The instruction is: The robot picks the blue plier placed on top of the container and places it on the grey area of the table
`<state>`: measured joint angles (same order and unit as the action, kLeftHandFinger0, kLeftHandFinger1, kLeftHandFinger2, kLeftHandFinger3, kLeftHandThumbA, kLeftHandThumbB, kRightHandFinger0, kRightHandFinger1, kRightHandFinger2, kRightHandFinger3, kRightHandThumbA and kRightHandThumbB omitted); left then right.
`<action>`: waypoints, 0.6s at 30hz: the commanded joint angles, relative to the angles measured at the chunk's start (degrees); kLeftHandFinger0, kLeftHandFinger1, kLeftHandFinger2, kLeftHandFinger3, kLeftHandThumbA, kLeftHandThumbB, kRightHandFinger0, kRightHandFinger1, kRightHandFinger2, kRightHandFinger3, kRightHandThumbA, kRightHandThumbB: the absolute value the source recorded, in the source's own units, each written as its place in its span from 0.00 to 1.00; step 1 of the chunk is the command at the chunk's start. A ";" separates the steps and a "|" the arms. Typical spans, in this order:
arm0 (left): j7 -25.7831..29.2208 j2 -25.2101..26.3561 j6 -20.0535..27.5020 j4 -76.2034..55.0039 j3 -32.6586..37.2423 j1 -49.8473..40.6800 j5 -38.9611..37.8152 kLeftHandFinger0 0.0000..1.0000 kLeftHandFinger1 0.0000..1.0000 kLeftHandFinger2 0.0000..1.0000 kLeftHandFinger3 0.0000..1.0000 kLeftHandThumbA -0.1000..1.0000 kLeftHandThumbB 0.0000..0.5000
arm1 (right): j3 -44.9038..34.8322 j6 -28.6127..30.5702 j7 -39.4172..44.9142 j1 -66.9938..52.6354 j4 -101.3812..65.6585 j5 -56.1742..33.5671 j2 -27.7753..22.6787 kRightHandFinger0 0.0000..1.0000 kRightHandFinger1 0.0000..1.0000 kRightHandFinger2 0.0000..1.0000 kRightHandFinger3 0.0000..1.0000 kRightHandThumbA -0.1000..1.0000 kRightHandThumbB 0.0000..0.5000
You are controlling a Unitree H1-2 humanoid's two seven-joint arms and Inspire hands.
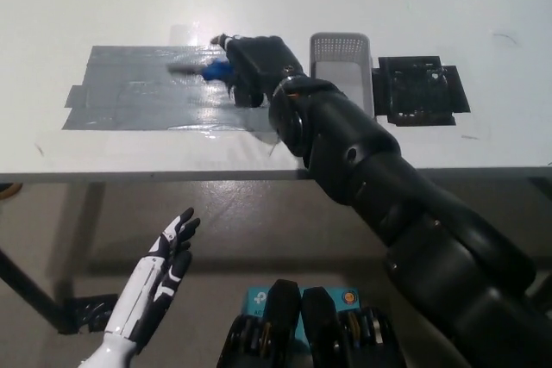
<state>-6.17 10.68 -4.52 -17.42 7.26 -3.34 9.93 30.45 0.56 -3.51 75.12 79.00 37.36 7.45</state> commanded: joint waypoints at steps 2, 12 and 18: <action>-1.40 0.87 -0.32 -1.99 0.55 1.01 1.03 1.00 1.00 1.00 1.00 0.94 0.10 | -2.41 -0.99 5.67 4.66 -0.19 -3.57 -0.11 1.00 1.00 1.00 1.00 0.83 1.00; -1.78 0.86 -1.28 -2.05 0.82 1.43 1.36 1.00 1.00 1.00 1.00 0.97 0.15 | -6.69 0.51 6.15 5.43 -2.30 -6.76 -0.17 1.00 1.00 1.00 1.00 0.93 1.00; -1.70 0.78 -0.66 -1.25 0.62 1.46 0.52 1.00 1.00 1.00 1.00 0.97 0.19 | -10.22 5.25 2.62 8.18 -6.96 -9.12 -1.50 1.00 1.00 1.00 1.00 1.00 1.00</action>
<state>-7.01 11.05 -6.05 -17.50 7.92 -2.57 10.69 22.44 1.77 1.37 76.98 75.87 31.56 7.02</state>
